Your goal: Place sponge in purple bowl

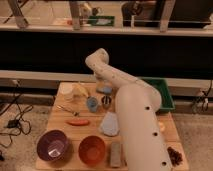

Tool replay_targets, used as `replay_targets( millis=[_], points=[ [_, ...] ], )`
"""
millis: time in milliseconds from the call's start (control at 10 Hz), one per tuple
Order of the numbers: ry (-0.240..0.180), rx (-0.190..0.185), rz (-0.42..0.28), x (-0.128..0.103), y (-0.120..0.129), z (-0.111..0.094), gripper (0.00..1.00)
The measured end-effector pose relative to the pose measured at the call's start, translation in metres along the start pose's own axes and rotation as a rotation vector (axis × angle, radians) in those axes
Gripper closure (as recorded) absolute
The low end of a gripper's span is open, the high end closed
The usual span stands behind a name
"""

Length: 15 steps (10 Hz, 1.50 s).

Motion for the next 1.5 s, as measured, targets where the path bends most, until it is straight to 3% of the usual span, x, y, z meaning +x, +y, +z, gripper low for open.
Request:
replay_targets(
  millis=[300,1100,1500],
  points=[
    [-0.001,-0.015,-0.039,-0.020,0.023,0.010,0.20],
    [0.000,-0.012,-0.035,-0.018,0.022,0.010,0.20],
    [0.038,-0.013,-0.021,-0.019,0.021,0.022,0.20]
  ],
)
